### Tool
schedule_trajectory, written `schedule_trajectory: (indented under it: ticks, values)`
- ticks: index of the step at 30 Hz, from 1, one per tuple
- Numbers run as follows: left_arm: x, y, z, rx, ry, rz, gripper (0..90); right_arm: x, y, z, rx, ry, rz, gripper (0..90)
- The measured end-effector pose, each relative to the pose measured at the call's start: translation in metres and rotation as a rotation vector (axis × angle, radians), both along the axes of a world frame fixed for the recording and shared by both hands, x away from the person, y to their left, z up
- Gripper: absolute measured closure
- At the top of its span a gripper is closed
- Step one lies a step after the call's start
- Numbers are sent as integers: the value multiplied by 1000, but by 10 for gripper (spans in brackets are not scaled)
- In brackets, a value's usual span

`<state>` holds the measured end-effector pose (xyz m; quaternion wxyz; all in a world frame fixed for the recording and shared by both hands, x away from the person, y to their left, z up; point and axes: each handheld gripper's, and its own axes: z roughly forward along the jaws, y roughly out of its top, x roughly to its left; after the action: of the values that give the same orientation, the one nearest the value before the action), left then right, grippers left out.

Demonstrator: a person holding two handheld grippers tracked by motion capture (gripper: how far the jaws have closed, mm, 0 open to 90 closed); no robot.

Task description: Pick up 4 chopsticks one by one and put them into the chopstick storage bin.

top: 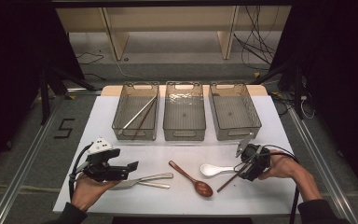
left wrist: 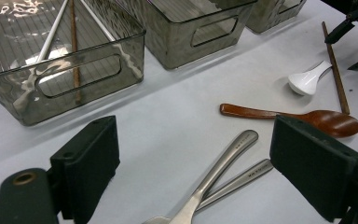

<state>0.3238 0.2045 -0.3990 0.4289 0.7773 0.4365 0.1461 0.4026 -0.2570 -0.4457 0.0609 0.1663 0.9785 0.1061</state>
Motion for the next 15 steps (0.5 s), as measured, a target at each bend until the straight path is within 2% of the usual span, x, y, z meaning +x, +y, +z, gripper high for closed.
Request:
schedule_trajectory:
  ticks: [7,11,15]
  values:
    - [0,0,1,1,-4,-4,148,2,3,-4,-20,37,6,323]
    - [0,-1,0,-1,-1,-4,149,1,3,-9,-63,68,12,358]
    - [0,-2,0,-2,-3,-6,148,0,3,-8,-66,86,15,384]
